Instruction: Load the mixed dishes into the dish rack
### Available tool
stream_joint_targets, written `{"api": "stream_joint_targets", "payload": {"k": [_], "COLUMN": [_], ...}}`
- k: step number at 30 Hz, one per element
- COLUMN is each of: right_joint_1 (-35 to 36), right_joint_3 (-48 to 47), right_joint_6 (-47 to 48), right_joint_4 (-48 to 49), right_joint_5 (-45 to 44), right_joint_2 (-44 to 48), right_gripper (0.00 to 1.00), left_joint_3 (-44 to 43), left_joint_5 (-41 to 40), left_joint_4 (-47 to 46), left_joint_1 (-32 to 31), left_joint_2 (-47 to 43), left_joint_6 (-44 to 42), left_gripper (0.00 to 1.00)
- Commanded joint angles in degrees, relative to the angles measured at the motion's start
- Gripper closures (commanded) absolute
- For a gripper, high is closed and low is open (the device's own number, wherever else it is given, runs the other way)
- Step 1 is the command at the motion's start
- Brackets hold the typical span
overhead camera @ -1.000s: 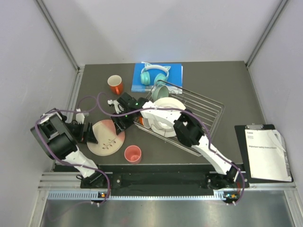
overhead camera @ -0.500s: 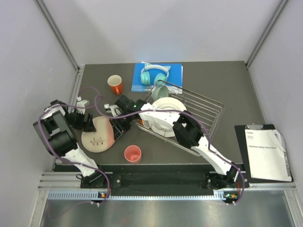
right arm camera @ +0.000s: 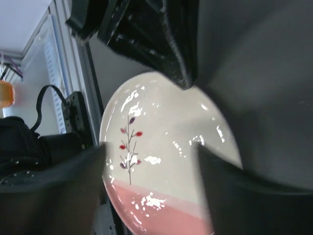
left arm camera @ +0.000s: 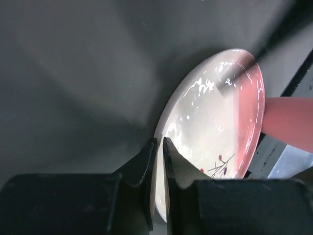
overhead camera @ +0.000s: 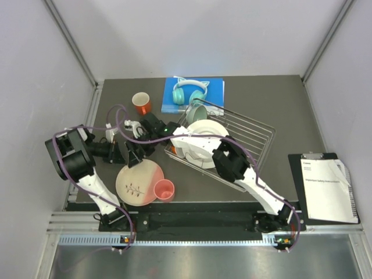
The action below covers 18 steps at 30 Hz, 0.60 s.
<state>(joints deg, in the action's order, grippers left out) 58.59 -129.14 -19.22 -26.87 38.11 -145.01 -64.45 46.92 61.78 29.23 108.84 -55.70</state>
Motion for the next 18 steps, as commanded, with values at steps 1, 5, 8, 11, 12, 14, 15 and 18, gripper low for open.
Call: {"api": "stream_joint_targets", "payload": {"k": [1, 5, 8, 11, 12, 14, 15, 18], "right_joint_1": [-0.1, -0.3, -0.2, -0.2, -0.2, -0.2, -0.2, -0.2], "right_joint_3": [-2.6, -1.4, 1.8, 3.5, 3.3, 2.9, 2.9, 3.5], "right_joint_6": [1.8, 6.6, 10.5, 13.3, 14.0, 16.0, 16.8, 18.1], "right_joint_4": [3.2, 0.0, -1.8, -4.1, -6.7, -8.4, -10.0, -11.7], "right_joint_5": [-3.9, -8.7, -12.8, -15.0, -16.4, -17.0, -17.1, -17.5], "right_joint_2": [0.8, 3.4, 6.3, 7.7, 7.1, 6.6, 5.9, 4.7], "right_gripper": [0.00, 0.00, 0.00, 0.00, 0.00, 0.00, 0.00, 0.00], "left_joint_3": [-0.5, -2.3, -5.8, -8.9, -9.0, -8.1, -7.6, -5.4], "left_joint_5": [2.9, 0.8, 0.4, -0.9, -2.1, -3.5, -4.0, -5.9], "left_joint_4": [5.4, 5.8, 6.7, 9.6, 9.8, 9.4, 9.4, 10.2], "left_joint_1": [-0.4, 0.6, 2.9, 4.3, 4.3, 4.3, 4.2, 4.2], "left_joint_2": [-1.0, -1.9, -2.4, -3.0, -3.5, -4.5, -4.6, -4.6], "left_joint_6": [-2.2, -2.0, -1.4, -3.5, -4.4, -5.0, -5.2, -6.6], "left_gripper": [0.86, 0.61, 0.37, 0.27, 0.26, 0.24, 0.24, 0.25]}}
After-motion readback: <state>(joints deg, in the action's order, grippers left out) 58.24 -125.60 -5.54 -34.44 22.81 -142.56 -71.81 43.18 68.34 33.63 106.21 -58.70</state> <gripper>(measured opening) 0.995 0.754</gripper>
